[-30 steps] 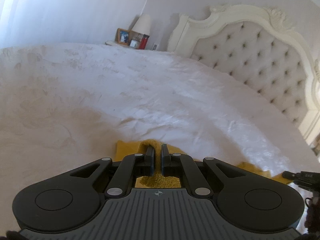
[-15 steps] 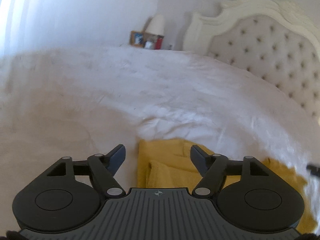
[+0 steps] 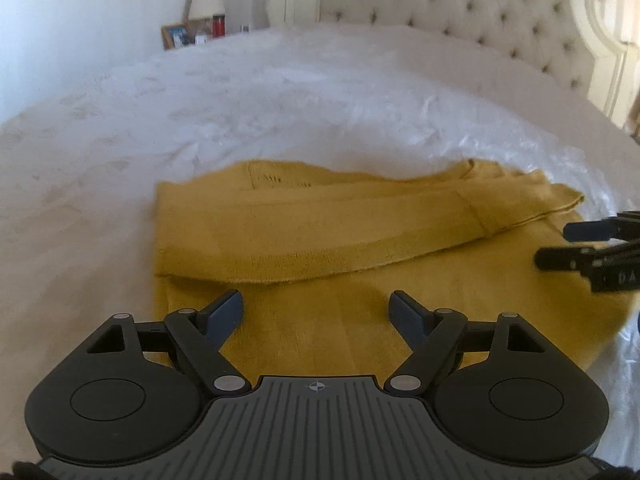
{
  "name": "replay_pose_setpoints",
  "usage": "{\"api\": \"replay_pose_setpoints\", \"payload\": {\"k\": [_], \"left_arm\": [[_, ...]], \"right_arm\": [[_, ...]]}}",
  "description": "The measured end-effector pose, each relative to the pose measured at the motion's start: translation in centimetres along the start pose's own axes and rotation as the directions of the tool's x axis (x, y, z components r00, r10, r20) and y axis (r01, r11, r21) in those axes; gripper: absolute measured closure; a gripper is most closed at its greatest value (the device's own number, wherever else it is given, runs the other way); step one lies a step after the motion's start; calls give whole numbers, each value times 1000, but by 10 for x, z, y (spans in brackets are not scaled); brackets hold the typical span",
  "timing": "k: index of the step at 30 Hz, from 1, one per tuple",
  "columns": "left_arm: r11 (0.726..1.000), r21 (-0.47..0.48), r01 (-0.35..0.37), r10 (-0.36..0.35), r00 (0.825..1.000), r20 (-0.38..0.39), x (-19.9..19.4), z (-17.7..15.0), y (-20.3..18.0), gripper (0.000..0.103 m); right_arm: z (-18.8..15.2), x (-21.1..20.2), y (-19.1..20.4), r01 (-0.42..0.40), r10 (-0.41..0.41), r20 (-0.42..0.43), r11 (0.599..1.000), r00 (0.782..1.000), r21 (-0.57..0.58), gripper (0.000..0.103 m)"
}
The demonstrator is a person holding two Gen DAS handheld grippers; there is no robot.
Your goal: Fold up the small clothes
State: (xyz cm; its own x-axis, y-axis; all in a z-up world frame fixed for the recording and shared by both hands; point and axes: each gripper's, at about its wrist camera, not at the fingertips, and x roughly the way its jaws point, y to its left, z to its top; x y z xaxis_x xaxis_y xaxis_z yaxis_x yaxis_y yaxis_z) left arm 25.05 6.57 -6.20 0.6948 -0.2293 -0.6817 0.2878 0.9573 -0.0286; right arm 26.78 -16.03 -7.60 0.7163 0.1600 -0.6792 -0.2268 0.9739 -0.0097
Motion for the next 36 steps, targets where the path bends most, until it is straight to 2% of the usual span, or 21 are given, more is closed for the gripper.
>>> {"api": "replay_pose_setpoints", "payload": {"k": [4,10,15,18,21,26,28,30,36], "left_arm": [[1000,-20,-6,5,999,-34,22,18,9,23],[998,-55,-35,32,998,-56,53,50,22,23],[990,-126,-66,65,998,-19,57,78,41,23],[988,-144,-48,50,999,11,42,82,47,23],[992,-121,-22,23,1000,9,26,69,43,23],[1000,4,24,-24,997,-79,5,14,22,23],[997,72,23,-15,995,-100,-4,-13,9,23],[991,132,14,-2,996,-89,-16,-33,0,22],[995,94,-8,16,997,-80,-34,-62,-2,20]], "right_arm": [[18,23,1,15,-17,-50,999,999,-29,29],[53,53,-14,49,-47,-66,999,997,23,29],[69,54,-29,76,-74,-27,993,997,87,29],[61,41,-35,53,-53,-3,992,999,112,29],[43,28,-36,37,-36,-7,994,999,105,29],[-1,8,-28,43,-41,-50,998,998,53,29],[-16,-3,-23,45,-43,-51,998,998,35,29],[-32,-15,-17,54,-53,-54,998,997,17,29],[-69,-43,-19,50,-47,-41,996,998,75,29]]}}
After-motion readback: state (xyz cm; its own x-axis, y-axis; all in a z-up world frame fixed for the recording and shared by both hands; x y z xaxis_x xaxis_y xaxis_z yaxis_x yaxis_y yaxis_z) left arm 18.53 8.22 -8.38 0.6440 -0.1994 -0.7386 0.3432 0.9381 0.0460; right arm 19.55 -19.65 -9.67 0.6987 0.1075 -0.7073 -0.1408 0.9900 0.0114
